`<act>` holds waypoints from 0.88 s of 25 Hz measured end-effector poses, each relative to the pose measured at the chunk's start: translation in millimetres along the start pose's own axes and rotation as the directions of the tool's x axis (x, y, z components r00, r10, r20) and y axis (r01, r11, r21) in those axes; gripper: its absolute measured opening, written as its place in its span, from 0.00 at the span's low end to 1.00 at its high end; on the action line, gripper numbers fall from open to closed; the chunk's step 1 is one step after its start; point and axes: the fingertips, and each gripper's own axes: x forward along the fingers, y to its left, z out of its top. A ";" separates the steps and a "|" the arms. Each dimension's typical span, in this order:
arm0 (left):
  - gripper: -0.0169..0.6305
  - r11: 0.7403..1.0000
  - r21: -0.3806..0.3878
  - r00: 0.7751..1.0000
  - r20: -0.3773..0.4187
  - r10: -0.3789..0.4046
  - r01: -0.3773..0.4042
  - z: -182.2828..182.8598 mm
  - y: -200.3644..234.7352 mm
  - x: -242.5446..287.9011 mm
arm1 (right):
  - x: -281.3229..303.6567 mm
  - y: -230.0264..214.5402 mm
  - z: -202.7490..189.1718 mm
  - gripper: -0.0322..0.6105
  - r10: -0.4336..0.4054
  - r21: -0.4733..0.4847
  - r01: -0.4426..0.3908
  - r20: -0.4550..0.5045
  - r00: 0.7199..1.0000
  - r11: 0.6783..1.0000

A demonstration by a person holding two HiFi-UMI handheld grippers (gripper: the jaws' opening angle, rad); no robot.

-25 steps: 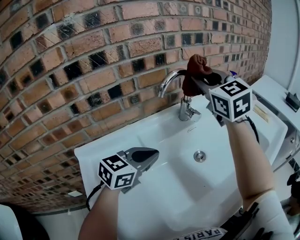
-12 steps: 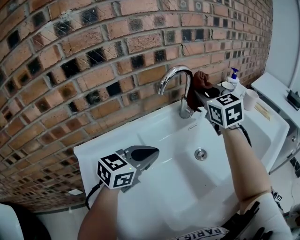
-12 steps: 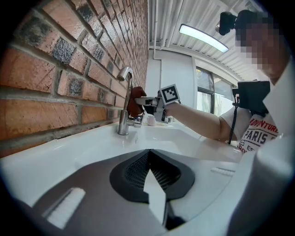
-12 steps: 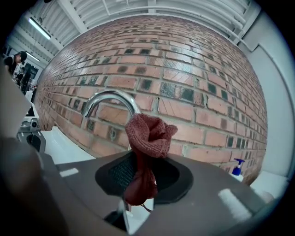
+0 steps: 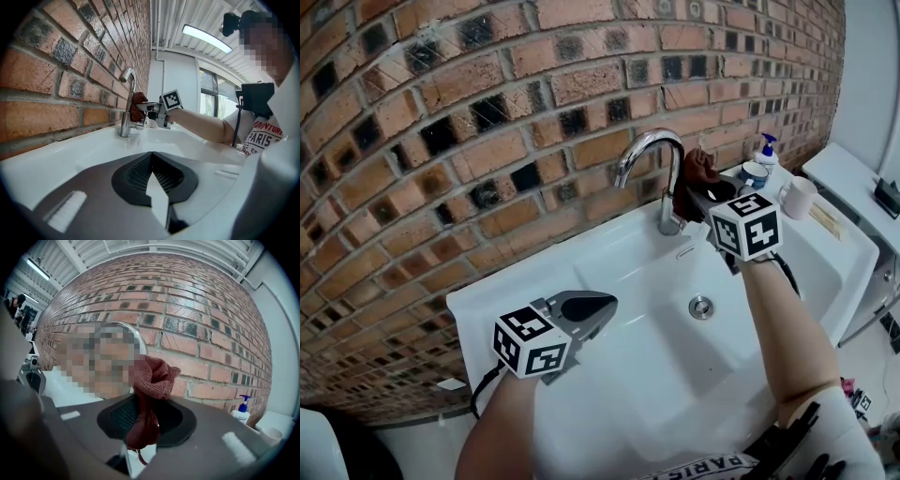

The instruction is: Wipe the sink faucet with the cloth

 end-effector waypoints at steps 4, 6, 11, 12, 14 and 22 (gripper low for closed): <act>0.04 1.000 0.001 1.000 0.000 -0.001 0.001 0.0 0.0 0.4 | -0.3 -0.3 -0.3 0.19 -0.001 0.005 0.001 0.004 1.000 1.000; 0.04 1.000 0.001 1.000 0.000 -0.001 0.001 0.1 0.1 0.2 | -0.1 -0.7 -0.2 0.19 -0.002 0.011 0.002 0.006 1.000 1.000; 0.04 1.000 0.001 1.000 0.000 0.000 0.000 -0.1 0.1 0.2 | -9.2 -2.7 10.5 0.20 -0.011 0.023 0.010 0.051 0.999 1.000; 0.04 1.000 0.001 1.000 0.001 -0.001 0.001 0.2 0.0 0.3 | -12.9 -2.1 15.4 0.20 -0.012 0.019 0.011 0.067 0.998 1.000; 0.04 1.000 0.002 1.000 0.001 0.000 0.000 0.7 -0.2 0.3 | -20.2 2.4 26.1 0.20 -0.003 -0.001 0.003 0.096 0.995 1.000; 0.04 1.000 0.000 1.000 0.001 0.001 -0.001 0.3 -0.5 0.2 | -31.5 46.0 53.4 0.20 0.086 -0.088 -0.072 0.159 0.983 0.993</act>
